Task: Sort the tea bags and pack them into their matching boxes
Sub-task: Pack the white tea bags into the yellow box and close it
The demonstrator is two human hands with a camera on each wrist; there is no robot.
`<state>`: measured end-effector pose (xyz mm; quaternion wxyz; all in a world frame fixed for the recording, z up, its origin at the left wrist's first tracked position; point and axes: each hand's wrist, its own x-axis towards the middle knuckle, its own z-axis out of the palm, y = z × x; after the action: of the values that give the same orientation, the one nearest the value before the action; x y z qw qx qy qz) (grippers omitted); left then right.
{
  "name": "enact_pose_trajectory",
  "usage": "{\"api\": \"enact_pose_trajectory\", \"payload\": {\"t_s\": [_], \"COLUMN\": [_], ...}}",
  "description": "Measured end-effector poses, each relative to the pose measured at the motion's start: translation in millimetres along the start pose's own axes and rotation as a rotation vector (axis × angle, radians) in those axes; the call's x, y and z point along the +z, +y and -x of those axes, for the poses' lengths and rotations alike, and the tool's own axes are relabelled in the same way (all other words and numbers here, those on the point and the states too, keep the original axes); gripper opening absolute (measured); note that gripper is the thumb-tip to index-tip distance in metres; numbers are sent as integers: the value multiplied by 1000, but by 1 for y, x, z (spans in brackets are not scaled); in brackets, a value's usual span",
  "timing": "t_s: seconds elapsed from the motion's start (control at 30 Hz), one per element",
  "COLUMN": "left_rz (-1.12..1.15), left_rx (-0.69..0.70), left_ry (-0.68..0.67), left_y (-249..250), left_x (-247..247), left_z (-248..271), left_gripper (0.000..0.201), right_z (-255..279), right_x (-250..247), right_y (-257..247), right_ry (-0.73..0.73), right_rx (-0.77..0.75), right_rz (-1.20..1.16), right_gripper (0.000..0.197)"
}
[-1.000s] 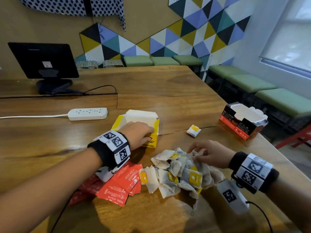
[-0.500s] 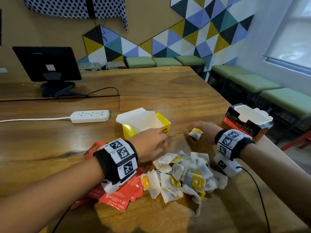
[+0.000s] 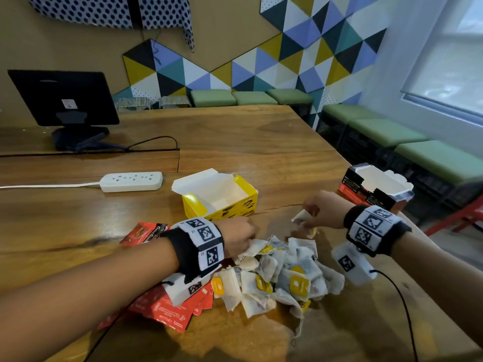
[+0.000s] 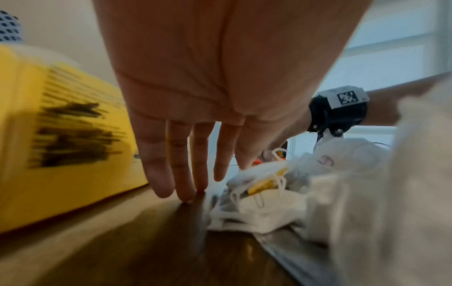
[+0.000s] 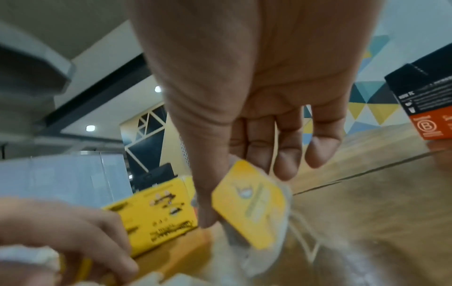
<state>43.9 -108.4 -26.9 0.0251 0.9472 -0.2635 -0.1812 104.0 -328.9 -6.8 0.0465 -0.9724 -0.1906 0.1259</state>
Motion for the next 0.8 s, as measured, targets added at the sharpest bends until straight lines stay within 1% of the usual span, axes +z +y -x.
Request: {"api": "enact_pose_trajectory", "payload": {"t_s": [0.1,0.2,0.27,0.3,0.33,0.4,0.43,0.5,0.53,0.57,0.6,0.67,0.7,0.8], "left_rz": [-19,-5,16,45,91,227,330,579,638,610,506,255,194,156], "left_rx": [23,32,34,24,12,-8,-16,-44,-63,-78,-88,-90,-74,15], "left_ry": [-33,-4,35,57,79,126,127,69,28,-4,-20,-27,-32,-68], "left_y": [3,4,4,2,0,-8,-12,-18,-18,-18,-18,-16,-15,-12], "left_x": [1,-1,-3,-5,-7,-11,-11,-9,-7,-5,-3,1,2,1], "left_z": [-2,-4,-4,-3,-3,1,3,9,12,13,15,14,13,7], "left_gripper": [32,26,19,19,17,14,15,15,14,12,11,25,31,43], "right_z": [14,25,28,28,27,26,25,21,20,19,19,18,19,19], "right_x": [-2,2,8,10,13,16,17,17,17,16,15,15,14,18], "right_y": [3,1,-3,-5,-7,-12,-14,-15,-15,-14,-13,-12,-12,-12], "right_ry": [-17,-114,-186,-217,-233,-254,-264,-279,-293,-309,-323,-335,-335,-323], "right_rx": [-53,-82,-73,-61,-71,-99,-103,-106,-100,-93,-89,-82,-79,-62], "right_rz": [-190,-190,-141,-124,-114,-93,-108,-149,-164,-173,-187,-199,-188,-126], "right_gripper": [26,29,23,15,6,24,31,38,40,42,44,46,45,41]}}
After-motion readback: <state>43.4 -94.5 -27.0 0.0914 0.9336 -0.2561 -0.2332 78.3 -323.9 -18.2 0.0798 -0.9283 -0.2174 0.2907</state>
